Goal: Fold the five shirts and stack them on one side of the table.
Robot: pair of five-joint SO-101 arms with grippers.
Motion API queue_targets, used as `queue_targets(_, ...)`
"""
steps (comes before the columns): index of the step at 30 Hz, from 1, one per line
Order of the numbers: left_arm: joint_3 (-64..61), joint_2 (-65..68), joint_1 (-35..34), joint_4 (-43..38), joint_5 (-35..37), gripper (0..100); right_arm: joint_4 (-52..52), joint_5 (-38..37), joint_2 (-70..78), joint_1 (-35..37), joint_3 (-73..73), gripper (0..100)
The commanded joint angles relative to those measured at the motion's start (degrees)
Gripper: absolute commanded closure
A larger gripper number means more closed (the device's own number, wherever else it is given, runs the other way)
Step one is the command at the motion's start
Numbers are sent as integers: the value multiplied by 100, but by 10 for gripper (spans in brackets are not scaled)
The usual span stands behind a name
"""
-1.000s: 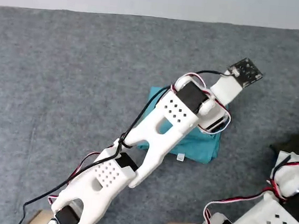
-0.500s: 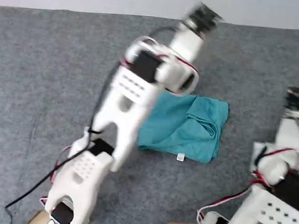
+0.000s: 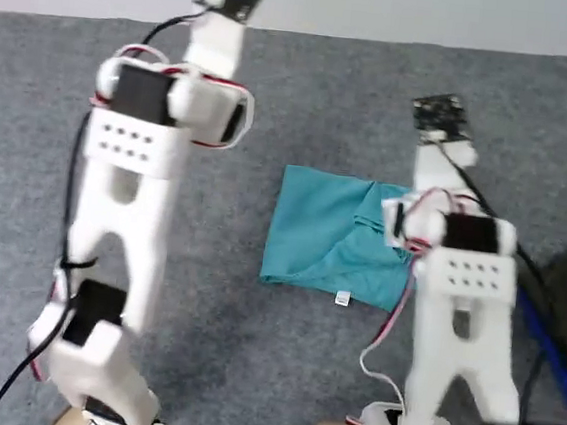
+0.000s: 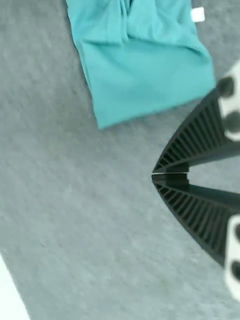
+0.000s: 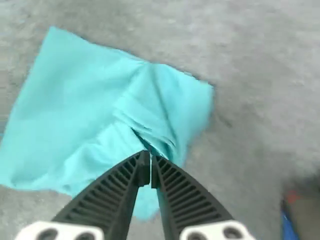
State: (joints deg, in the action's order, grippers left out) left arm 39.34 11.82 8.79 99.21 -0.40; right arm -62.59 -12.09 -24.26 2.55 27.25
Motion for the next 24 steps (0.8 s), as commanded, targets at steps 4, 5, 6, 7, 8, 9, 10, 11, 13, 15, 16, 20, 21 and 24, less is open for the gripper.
queue_targets(4, -1165, -1187, -651, 141, -53, 994, 1112, 273, 1218, 708, -369, 989)
queue_targets(5, -1314, -1327, -774, 141, -53, 994, 1262, 273, 1393, 804, -378, 989)
queue_targets(6, -1464, -1459, -897, 141, -53, 994, 1402, 273, 1560, 892, -378, 989)
queue_targets(7, -1622, -1582, -1020, 141, -53, 994, 1543, 273, 1710, 971, -378, 989)
queue_targets(8, -1745, -1688, -1143, 141, -53, 994, 1666, 273, 1851, 1033, -378, 989)
queue_targets(9, -1868, -1785, -1257, 141, -53, 994, 1798, 273, 1991, 1086, -378, 989)
queue_targets(10, -1991, -1846, -1363, 132, -53, 994, 1903, 273, 2114, 1121, -378, 989)
queue_targets(11, -2088, -1908, -1451, 132, -53, 994, 2000, 273, 2237, 1147, -378, 989)
queue_targets(13, -2229, -1960, -1591, 132, -53, 994, 2193, 237, 2510, 1165, -378, 989)
queue_targets(15, -2264, -1978, -1697, 132, -53, 994, 2413, 211, 2818, 1121, -378, 989)
queue_targets(16, -2281, -1969, -1741, 132, -53, 994, 2519, 114, 2976, 1033, -378, 989)
queue_targets(20, -2290, -1934, -1802, 132, -53, 994, 3240, -615, 3495, 453, -387, 989)
queue_targets(21, -2290, -1925, -1802, 132, -53, 994, 3451, -835, 3591, 259, -448, 989)
queue_targets(24, -2290, -1925, -1802, 132, -53, 994, 3618, -1240, 3864, -242, -1099, 989)
